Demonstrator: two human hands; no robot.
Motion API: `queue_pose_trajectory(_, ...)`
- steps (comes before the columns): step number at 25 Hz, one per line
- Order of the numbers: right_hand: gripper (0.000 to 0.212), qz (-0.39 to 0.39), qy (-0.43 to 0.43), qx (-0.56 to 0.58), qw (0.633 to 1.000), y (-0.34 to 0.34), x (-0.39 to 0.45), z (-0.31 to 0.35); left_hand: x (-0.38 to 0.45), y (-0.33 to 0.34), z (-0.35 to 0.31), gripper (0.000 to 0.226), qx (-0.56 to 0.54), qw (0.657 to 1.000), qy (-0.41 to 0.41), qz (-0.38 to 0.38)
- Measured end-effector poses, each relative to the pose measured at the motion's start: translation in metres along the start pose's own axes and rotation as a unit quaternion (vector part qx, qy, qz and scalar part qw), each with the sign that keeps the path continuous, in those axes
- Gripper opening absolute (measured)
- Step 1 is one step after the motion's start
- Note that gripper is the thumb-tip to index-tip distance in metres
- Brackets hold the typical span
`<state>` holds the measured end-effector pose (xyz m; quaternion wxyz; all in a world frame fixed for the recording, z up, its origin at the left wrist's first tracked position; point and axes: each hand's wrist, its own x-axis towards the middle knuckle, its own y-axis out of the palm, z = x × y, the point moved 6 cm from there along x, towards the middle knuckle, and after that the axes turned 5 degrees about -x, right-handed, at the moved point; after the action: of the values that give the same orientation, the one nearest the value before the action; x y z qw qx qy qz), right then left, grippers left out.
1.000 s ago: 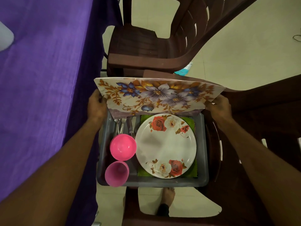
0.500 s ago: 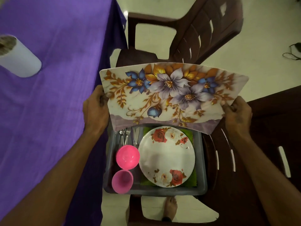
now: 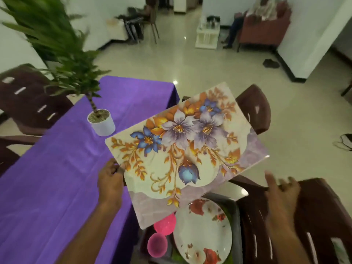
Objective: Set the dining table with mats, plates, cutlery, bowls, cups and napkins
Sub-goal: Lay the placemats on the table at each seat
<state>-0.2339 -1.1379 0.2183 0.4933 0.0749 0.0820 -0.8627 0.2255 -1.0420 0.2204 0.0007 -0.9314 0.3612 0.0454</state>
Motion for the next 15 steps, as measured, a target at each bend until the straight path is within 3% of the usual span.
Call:
queue_pose_trajectory(3,0.039,0.215,0.169,-0.011,0.962,0.065,-0.112,-0.063,-0.032,-0.052,0.008,0.018,-0.041,0.995,-0.035,-0.089)
queue_pose_trajectory(6,0.031,0.370,0.183,-0.037,0.910,0.112,-0.221,-0.077,-0.064,-0.106,0.029,0.019,-0.076,0.980,-0.088,-0.161)
queue_pose_trajectory(8,0.030,0.400,0.141,-0.052,0.904,0.126,-0.270,-0.081,-0.086,-0.142,0.048,0.017,-0.081,0.964,-0.136,-0.212)
queue_pose_trajectory(10,0.045,0.411,0.099,-0.072,0.903,0.140,-0.296,-0.102,-0.102,-0.182,0.080,0.011,-0.077,0.952,-0.167,-0.244)
queue_pose_trajectory(13,0.058,0.407,0.078,-0.141,0.899,0.155,-0.333,-0.138,-0.100,-0.260,0.185,0.060,-0.074,0.929,-0.261,-0.252)
queue_pose_trajectory(15,0.058,0.383,0.075,-0.164,0.906,0.166,-0.358,-0.159,-0.087,-0.290,0.194,0.078,-0.067,0.933,-0.292,-0.199)
